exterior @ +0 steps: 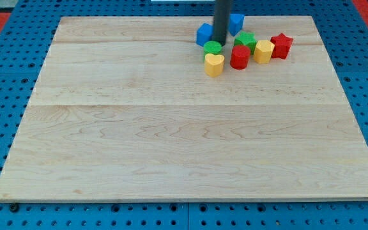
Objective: Move the blue triangle closer to the blue cube
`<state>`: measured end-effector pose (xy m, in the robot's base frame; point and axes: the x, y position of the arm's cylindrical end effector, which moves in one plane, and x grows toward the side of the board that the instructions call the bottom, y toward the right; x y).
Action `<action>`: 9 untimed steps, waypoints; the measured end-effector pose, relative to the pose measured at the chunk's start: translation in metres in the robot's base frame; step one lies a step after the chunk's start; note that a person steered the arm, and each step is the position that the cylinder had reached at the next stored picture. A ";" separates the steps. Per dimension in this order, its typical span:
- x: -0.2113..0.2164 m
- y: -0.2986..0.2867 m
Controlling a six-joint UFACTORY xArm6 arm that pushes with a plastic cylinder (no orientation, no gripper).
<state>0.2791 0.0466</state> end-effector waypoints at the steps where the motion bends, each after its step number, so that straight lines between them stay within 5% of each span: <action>1: -0.014 0.001; 5: -0.017 0.059; 7: -0.067 0.129; 9: -0.072 -0.003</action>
<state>0.2076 0.0437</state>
